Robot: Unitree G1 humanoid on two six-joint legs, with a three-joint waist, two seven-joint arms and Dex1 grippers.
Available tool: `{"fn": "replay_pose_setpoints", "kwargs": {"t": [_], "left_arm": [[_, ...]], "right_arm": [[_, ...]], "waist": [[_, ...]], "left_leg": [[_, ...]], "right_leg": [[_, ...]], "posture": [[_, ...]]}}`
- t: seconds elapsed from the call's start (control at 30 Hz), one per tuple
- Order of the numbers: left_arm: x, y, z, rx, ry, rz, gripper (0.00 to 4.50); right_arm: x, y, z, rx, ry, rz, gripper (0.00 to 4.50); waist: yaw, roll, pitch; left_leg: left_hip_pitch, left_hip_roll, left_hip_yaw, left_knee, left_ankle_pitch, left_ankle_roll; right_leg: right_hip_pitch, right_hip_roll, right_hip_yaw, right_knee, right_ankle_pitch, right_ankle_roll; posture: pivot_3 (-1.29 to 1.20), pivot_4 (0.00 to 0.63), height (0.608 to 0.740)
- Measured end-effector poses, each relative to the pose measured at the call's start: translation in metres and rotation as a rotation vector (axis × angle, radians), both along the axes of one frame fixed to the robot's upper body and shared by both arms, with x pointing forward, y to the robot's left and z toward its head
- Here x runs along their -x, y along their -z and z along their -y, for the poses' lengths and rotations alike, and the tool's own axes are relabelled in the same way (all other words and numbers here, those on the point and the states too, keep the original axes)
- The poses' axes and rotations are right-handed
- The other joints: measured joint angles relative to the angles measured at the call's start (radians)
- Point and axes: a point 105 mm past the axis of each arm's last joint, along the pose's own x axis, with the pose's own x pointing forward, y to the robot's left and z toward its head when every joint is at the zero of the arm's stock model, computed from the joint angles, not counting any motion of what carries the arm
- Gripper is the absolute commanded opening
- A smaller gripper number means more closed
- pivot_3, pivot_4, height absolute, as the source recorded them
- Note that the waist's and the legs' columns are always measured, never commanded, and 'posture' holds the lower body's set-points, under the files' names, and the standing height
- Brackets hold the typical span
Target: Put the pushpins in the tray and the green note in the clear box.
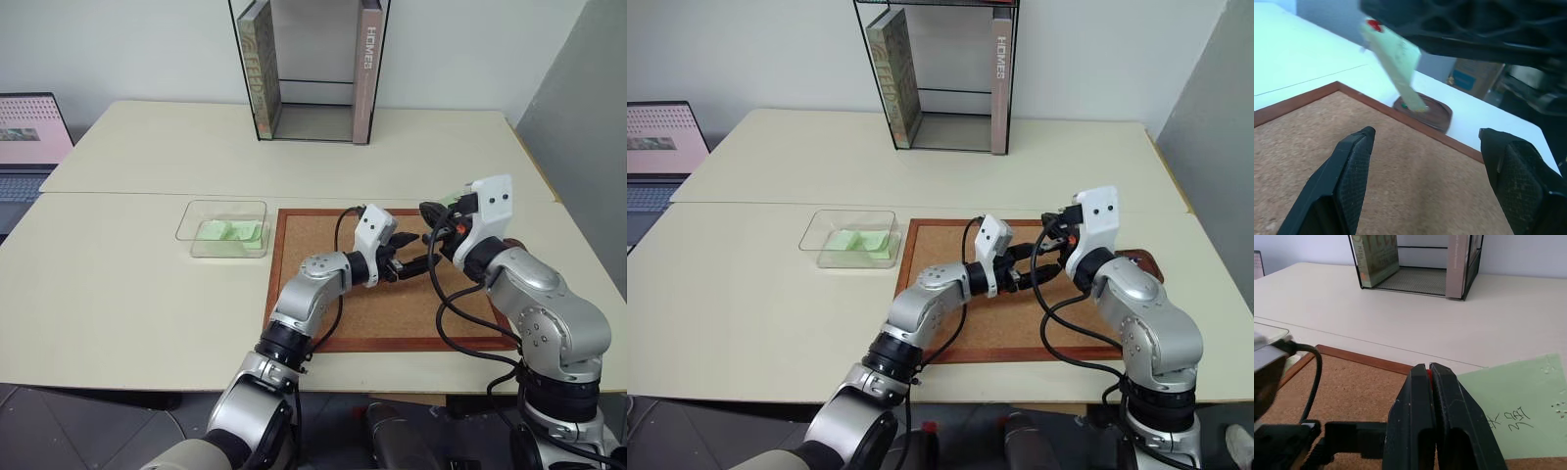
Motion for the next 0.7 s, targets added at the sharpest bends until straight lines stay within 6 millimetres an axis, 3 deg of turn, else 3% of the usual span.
{"fn": "replay_pose_setpoints", "kwargs": {"t": [0.5,0.7], "left_arm": [[-0.014,-0.004,0.003,0.065,-0.053,-0.060,3.64],[-0.014,-0.007,0.004,0.085,-0.049,-0.067,2.50]], "right_arm": [[0.002,0.000,-0.002,0.003,-0.004,-0.006,0.00],[0.002,0.000,-0.002,0.003,-0.005,-0.006,0.00]], "waist": [[0.000,0.000,0.000],[0.000,0.000,0.000]], "left_leg": [[-0.002,0.000,-0.002,0.000,0.000,0.000],[-0.002,0.000,-0.002,0.000,0.000,0.000]], "right_leg": [[-0.001,0.000,-0.002,0.000,0.000,0.000],[-0.001,0.000,-0.002,0.000,0.000,0.000]], "posture": [[0.00,0.150,0.740],[0.00,0.150,0.740]]}}
